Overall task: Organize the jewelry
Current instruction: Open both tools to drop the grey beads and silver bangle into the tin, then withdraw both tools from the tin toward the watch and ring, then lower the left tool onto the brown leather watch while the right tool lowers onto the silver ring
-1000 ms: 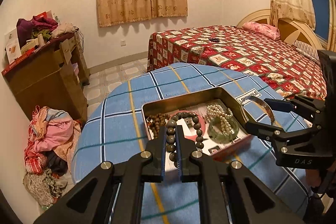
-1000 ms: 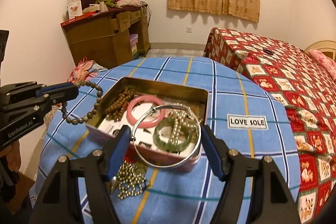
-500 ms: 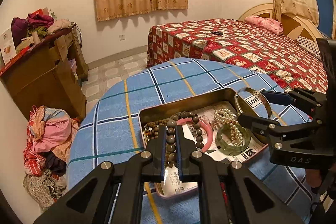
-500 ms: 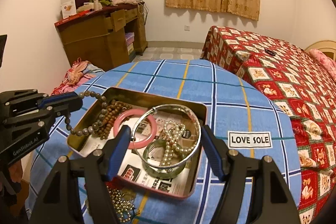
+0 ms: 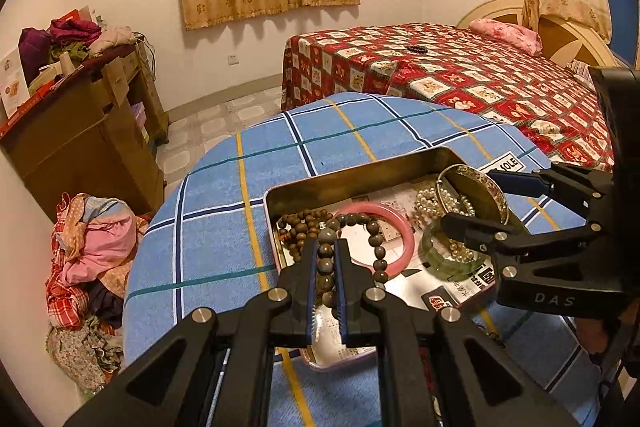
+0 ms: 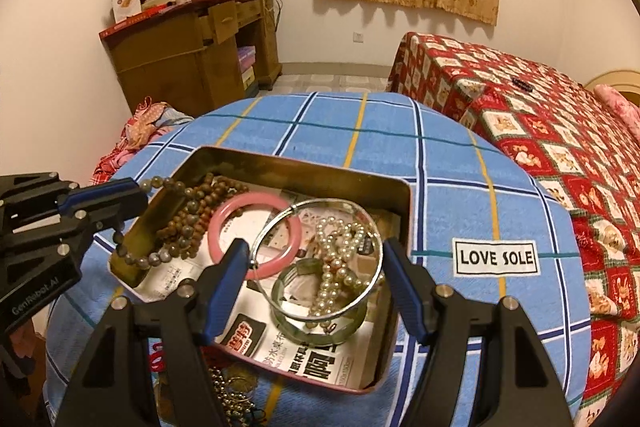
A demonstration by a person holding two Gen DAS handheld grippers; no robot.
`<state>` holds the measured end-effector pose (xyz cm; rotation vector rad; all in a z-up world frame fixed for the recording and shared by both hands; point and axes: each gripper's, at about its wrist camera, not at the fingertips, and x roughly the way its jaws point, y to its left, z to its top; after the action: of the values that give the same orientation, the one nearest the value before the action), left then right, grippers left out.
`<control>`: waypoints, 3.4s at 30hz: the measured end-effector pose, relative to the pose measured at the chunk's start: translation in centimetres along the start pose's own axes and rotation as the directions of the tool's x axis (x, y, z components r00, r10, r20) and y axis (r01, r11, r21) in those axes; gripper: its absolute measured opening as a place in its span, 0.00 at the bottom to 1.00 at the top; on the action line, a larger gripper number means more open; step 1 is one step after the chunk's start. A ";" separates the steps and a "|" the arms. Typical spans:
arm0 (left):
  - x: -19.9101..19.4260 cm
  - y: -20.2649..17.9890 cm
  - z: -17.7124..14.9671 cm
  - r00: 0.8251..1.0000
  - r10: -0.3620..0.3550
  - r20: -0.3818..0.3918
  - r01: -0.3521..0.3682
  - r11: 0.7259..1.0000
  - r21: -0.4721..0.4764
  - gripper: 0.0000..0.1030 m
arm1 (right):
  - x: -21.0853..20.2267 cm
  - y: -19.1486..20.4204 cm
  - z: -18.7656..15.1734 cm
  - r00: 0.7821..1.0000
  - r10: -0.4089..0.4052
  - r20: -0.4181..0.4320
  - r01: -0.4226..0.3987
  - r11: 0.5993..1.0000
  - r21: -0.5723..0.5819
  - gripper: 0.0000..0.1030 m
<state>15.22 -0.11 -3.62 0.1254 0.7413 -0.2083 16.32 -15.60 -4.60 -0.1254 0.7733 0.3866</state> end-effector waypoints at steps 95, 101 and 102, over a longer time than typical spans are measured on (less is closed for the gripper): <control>0.4 -1.6 -9.5 0.987 0.042 -0.154 -0.056 0.995 -0.086 0.63 | -1.7 2.4 -7.8 0.993 0.006 -0.121 -0.003 1.000 0.022 0.44; -0.1 -3.7 -9.2 0.990 -0.041 -0.138 0.036 0.999 -0.040 0.40 | -0.5 2.6 -7.3 0.987 0.025 -0.161 -0.021 0.999 0.031 0.44; -0.2 -3.9 -9.2 0.989 -0.051 -0.137 0.047 0.998 -0.033 0.40 | -0.4 2.7 -7.3 0.986 0.024 -0.164 -0.021 1.000 0.020 0.44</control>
<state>8.15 -2.19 -10.40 0.0942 0.8850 -0.2370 10.20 -15.02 -9.44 -0.1324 0.9412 0.3935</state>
